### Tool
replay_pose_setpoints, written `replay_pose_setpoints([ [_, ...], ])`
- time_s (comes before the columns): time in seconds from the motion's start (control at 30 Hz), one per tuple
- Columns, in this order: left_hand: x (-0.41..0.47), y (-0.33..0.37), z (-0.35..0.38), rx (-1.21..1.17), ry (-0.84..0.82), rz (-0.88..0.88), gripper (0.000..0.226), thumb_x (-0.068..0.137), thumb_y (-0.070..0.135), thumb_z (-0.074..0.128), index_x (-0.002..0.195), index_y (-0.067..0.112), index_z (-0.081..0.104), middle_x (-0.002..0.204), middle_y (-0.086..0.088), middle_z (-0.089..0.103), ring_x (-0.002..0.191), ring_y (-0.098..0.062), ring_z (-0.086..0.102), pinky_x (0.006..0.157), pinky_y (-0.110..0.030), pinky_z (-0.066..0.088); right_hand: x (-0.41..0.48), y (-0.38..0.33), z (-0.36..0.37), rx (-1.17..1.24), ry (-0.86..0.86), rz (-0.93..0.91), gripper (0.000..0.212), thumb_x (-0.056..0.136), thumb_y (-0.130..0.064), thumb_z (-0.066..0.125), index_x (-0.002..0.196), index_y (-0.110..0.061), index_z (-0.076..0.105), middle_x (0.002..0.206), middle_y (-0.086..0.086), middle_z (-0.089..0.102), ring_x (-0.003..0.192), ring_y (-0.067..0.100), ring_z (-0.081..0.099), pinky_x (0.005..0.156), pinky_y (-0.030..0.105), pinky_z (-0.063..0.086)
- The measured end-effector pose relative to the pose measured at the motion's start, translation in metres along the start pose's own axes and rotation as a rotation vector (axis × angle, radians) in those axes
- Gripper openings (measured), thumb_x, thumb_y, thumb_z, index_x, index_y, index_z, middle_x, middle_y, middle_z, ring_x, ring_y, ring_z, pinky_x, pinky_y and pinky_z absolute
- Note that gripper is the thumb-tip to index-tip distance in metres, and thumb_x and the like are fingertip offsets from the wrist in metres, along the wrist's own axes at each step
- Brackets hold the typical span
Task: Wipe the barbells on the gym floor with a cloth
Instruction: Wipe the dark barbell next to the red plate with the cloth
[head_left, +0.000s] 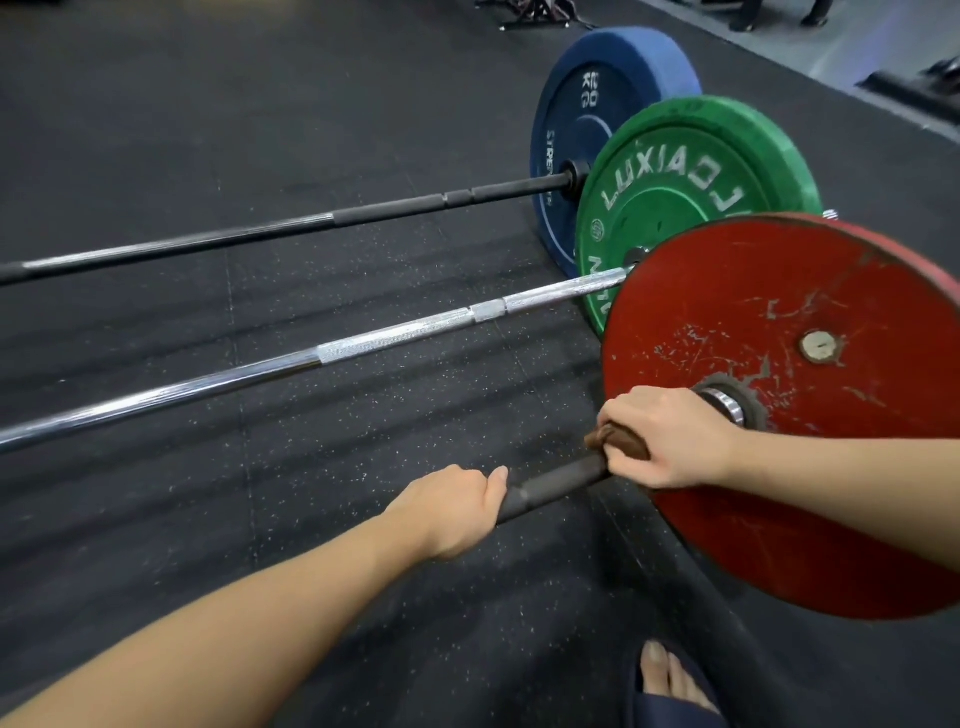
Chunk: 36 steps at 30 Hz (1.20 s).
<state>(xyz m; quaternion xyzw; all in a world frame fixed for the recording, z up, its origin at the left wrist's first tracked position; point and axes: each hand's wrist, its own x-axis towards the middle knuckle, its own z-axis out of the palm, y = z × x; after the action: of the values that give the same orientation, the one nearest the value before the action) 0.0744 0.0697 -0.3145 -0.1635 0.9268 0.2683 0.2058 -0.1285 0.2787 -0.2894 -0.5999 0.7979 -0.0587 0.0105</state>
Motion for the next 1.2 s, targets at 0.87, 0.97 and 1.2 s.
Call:
replay_pose_setpoints([
  [0.87,-0.010,0.008,-0.009,-0.064,0.035,-0.044,0.046,0.112,0.034,0.017,0.071,0.020,0.032,0.073,0.000,0.043,0.088,-0.036,0.052,0.092,-0.046,0.047,0.014,-0.046,0.018,0.002,0.113,-0.031,0.023,0.086,-0.045,0.054,0.090,-0.023,0.061,0.076,-0.008,0.062,0.067,0.018,0.058,0.053,0.036,0.049],
  [0.97,-0.013,0.009,-0.010,-0.057,0.053,-0.049,0.046,0.111,0.034,0.018,0.071,0.021,0.035,0.083,-0.006,0.055,0.101,-0.039,0.058,0.093,-0.046,0.047,0.021,-0.067,0.022,0.026,0.132,-0.059,0.023,0.085,-0.044,0.054,0.089,-0.023,0.062,0.075,-0.008,0.063,0.066,0.018,0.058,0.053,0.034,0.048],
  [1.2,-0.019,-0.017,-0.006,0.050,-0.002,-0.110,0.065,0.107,0.056,0.011,0.078,0.016,0.054,0.093,-0.006,0.063,0.100,-0.032,0.060,0.089,-0.041,0.045,0.012,-0.033,0.002,0.081,0.003,-0.125,0.023,0.087,-0.045,0.055,0.098,-0.025,0.061,0.082,-0.013,0.062,0.074,0.012,0.058,0.060,0.029,0.049],
])
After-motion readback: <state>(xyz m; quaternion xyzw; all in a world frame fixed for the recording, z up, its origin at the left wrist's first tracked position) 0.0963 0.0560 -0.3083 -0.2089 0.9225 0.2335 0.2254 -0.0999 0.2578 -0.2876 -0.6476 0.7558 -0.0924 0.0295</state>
